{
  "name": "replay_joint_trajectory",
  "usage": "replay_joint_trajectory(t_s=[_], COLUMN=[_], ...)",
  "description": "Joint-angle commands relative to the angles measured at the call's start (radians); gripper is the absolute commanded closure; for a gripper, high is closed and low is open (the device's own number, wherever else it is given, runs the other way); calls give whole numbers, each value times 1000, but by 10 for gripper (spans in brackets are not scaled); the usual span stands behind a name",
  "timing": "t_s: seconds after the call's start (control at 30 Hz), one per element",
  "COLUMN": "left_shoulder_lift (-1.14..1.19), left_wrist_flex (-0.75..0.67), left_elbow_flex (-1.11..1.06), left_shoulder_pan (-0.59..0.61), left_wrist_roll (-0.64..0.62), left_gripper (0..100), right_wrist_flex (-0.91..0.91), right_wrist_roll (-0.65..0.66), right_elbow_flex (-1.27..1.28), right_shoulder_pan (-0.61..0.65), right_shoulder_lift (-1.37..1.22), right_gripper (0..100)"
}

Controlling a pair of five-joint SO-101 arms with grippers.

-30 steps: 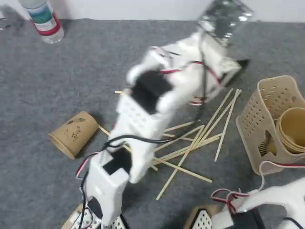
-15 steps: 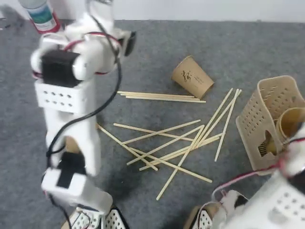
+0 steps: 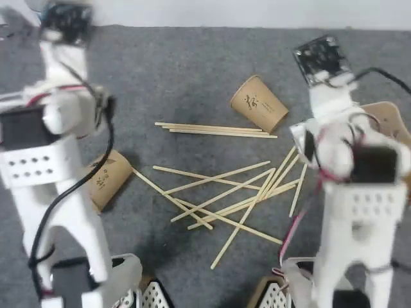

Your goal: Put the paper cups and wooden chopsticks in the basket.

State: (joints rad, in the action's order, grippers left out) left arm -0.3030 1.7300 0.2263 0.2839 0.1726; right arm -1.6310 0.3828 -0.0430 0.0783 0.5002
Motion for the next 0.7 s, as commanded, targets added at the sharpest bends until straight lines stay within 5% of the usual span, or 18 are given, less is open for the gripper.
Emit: replay_joint_trajectory(t_s=[0.0, 0.23, 0.43, 0.67], left_shoulder_lift=[-87, -253, -324, -324], left_wrist_flex=[-28, -405, -786, -1010], left_elbow_flex=[-163, -619, -947, -1167], left_shoulder_pan=[32, -115, -138, -147], left_wrist_roll=[14, -17, -163, -222], left_gripper=[819, 819, 819, 819], right_wrist_flex=[-68, -122, 65, 282], right_wrist_roll=[15, 411, 532, 732], right_elbow_flex=[-40, 87, 261, 493], right_shoulder_pan=[13, 91, 134, 136], right_shoulder_lift=[-110, -317, -285, -268], right_gripper=[957, 878, 768, 765])
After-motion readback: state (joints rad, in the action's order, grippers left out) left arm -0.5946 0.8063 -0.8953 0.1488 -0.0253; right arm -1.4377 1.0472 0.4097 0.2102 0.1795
